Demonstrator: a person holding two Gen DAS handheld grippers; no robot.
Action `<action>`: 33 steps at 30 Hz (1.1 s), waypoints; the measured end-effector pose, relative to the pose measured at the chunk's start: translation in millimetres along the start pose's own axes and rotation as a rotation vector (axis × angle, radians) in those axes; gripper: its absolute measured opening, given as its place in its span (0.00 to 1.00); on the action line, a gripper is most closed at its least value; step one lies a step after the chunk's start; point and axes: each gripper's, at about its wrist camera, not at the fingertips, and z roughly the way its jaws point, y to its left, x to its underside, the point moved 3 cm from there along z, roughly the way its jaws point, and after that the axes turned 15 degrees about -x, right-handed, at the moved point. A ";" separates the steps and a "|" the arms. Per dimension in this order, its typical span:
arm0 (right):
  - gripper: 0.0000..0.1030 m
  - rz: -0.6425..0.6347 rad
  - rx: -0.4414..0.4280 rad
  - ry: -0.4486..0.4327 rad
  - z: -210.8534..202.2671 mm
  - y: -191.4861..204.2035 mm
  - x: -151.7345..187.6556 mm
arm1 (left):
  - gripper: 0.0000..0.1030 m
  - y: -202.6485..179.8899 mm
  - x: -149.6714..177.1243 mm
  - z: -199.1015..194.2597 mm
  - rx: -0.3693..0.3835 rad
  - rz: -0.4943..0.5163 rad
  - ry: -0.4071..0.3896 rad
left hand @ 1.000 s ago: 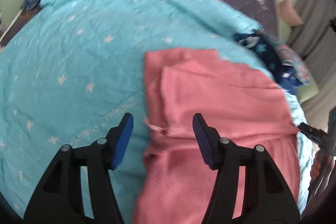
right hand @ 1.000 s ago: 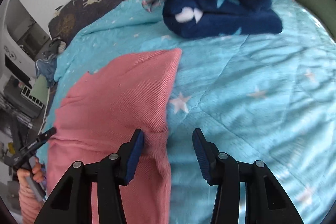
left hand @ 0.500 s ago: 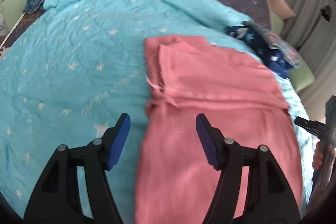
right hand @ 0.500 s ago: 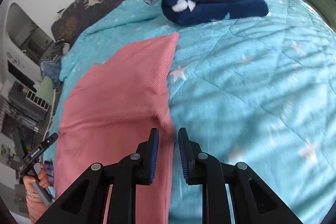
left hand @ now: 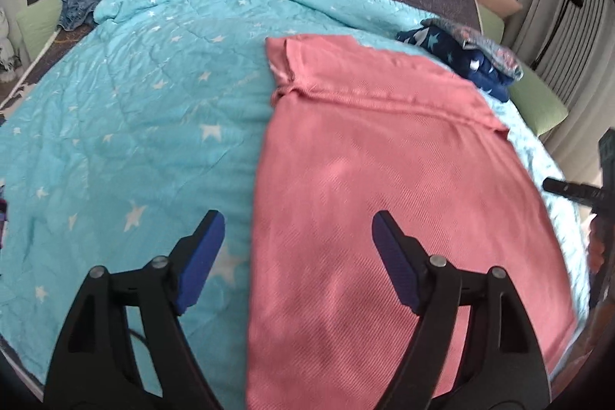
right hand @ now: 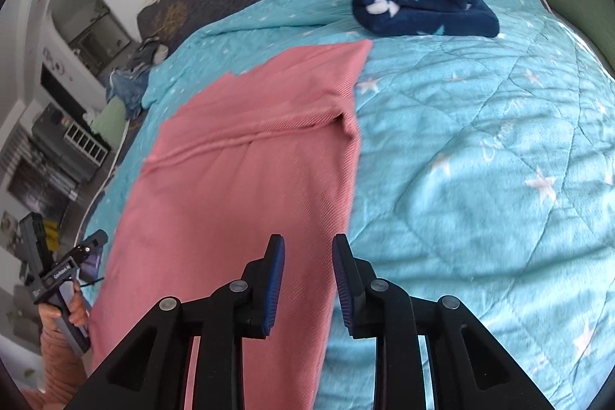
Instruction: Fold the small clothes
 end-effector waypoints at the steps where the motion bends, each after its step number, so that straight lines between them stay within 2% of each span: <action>1: 0.27 -0.003 0.001 0.001 -0.2 1.3 1.2 | 0.77 0.7 3.2 -1.1 -0.004 -0.002 0.000; 6: 0.32 0.011 -0.008 -0.001 -1.4 2.2 8.0 | 0.77 6.1 16.4 -0.4 0.010 -0.040 0.035; 10: 0.34 0.009 0.005 0.007 -5.5 3.3 16.5 | 0.77 7.5 27.5 0.4 -0.009 -0.024 0.064; 14: 0.36 0.026 0.005 0.016 -10.0 1.6 28.9 | 0.77 12.0 47.3 -5.8 0.061 -0.049 0.112; 18: 0.38 0.040 -0.001 0.034 -14.3 -1.2 46.2 | 0.77 18.1 69.5 -22.7 0.079 -0.049 0.101; 23: 0.40 0.061 -0.006 0.052 -18.7 -3.5 60.6 | 0.77 12.8 85.3 -36.9 0.059 -0.006 0.088; 33: 0.45 0.042 0.003 0.051 -22.3 3.4 66.2 | 0.77 16.0 93.7 -46.4 0.061 -0.027 0.107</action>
